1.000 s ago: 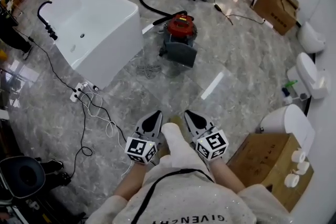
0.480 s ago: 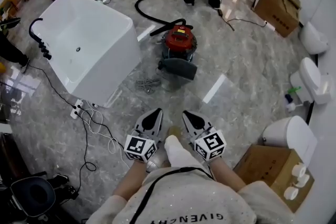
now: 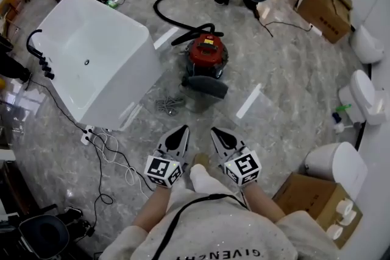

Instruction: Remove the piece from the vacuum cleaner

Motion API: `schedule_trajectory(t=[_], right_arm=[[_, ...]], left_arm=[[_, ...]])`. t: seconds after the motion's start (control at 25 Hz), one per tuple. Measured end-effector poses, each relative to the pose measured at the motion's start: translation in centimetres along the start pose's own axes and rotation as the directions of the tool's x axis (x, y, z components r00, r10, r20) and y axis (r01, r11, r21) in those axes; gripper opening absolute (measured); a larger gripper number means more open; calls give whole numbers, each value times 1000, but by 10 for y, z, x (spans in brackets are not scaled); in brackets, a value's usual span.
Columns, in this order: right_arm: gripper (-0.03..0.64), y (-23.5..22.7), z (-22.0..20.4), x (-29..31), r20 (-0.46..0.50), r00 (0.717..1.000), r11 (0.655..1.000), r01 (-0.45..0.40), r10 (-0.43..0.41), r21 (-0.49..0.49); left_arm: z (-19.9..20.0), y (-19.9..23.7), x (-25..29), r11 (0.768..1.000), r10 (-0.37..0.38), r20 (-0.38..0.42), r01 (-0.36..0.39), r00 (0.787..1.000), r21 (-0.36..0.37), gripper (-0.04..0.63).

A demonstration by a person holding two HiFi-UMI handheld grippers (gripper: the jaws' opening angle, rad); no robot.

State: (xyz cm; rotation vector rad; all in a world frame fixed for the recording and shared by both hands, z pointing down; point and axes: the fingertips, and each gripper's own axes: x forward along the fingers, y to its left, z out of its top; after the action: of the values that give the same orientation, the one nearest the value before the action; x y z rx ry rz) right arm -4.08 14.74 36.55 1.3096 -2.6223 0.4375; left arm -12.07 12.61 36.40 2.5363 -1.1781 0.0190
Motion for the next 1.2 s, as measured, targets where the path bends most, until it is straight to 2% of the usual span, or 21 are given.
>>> schedule_trajectory(t=[0.16, 0.52, 0.84, 1.2], right_arm=[[14, -15, 5, 8, 6, 1000, 1000, -2, 2, -6], [14, -48, 13, 19, 17, 999, 999, 43, -43, 25], [14, -86, 19, 36, 14, 991, 989, 135, -136, 52], [14, -124, 30, 92, -31, 983, 980, 182, -180, 77]], left_arm=[[3, 17, 12, 1000, 23, -5, -23, 1000, -1, 20], [11, 34, 43, 1000, 22, -39, -22, 999, 21, 20], [17, 47, 98, 996, -73, -77, 77, 994, 41, 20], [20, 64, 172, 970, -231, -162, 241, 959, 46, 20]])
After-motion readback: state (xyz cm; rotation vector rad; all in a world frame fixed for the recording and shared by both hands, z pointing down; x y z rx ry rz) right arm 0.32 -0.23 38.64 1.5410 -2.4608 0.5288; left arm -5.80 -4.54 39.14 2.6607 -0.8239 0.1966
